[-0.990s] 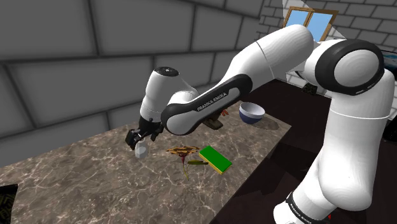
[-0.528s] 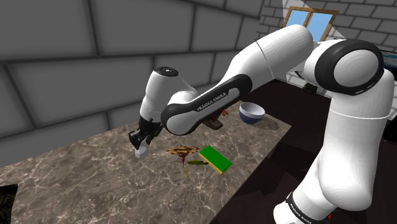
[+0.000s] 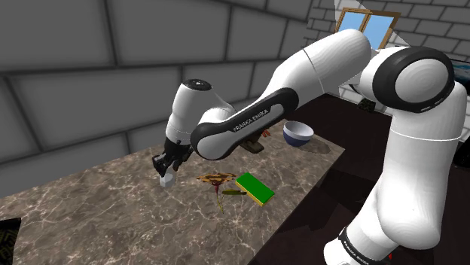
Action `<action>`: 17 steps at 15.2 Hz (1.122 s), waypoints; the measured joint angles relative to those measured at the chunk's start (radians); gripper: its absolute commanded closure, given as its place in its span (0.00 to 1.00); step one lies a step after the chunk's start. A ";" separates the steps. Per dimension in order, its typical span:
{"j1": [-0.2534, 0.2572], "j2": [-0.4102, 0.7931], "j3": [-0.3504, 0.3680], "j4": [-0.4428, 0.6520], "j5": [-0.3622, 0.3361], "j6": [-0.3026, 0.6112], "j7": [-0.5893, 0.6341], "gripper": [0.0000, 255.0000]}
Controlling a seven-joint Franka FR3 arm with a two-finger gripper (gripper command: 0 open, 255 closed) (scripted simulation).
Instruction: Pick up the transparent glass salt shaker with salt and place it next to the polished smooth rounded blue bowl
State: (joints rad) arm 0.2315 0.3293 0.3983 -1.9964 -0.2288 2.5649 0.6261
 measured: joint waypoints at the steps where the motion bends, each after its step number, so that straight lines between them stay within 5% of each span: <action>1: -0.001 -0.004 0.002 0.001 0.003 -0.005 -0.002 1.00; 17: -0.030 -0.115 0.039 0.074 0.091 -0.179 -0.063 1.00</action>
State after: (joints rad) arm 0.2017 0.2139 0.4369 -1.9220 -0.1382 2.3857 0.5627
